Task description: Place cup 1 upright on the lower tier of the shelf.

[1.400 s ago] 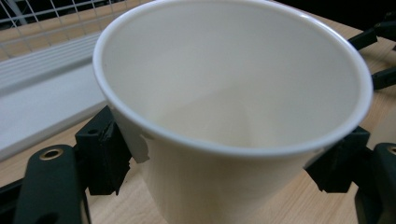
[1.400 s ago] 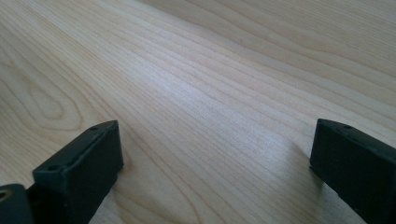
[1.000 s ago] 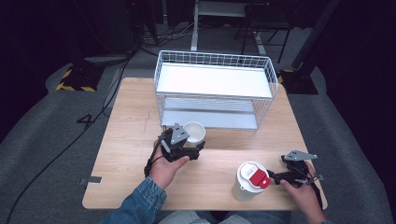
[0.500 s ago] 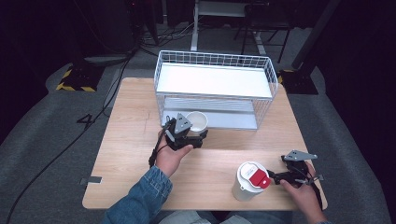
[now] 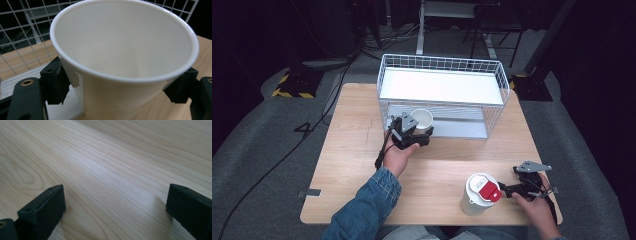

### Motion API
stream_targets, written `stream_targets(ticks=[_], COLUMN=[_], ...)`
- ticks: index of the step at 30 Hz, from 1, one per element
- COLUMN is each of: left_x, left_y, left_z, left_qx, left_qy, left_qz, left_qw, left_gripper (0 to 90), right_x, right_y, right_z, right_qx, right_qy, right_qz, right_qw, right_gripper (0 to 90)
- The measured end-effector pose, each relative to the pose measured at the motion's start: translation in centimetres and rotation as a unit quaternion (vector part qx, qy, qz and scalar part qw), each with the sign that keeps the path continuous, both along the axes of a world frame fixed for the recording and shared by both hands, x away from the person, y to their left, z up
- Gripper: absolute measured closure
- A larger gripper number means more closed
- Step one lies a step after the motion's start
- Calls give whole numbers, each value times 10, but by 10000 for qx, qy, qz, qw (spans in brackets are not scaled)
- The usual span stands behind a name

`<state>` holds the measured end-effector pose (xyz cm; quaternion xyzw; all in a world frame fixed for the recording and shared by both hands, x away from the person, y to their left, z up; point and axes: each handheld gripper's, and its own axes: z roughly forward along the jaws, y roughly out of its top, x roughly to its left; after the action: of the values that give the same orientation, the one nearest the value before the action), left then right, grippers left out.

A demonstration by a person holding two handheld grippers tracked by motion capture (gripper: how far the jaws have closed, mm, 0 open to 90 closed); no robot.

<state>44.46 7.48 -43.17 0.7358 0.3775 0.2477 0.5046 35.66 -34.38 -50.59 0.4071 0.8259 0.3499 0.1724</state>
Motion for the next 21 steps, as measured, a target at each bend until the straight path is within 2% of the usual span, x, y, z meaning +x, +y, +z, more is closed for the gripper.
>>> stream_targets(ticks=[9, 15, 19, 21], left_x=[19, 28, 35, 39], left_y=[-8, -16, -20, -22], left_z=[-5, -9, -12, -15], left_qx=[37, -16, 39, 79], left_qy=[27, 10, -70, -58], left_qz=[199, 191, 209, 333], left_qw=[9998, 9998, 9998, 9994], left_gripper=[209, 209, 209, 208], right_x=[0, 0, 0, 0], right_y=[0, 0, 0, 0], right_z=[0, 0, 0, 0], right_qx=[0, 0, 2, 2], right_qy=[-1, -1, 2, 1], right_qz=[-1, -1, -7, -8], right_qw=[10000, 10000, 10000, 10000], right_gripper=[27, 27, 27, 27])
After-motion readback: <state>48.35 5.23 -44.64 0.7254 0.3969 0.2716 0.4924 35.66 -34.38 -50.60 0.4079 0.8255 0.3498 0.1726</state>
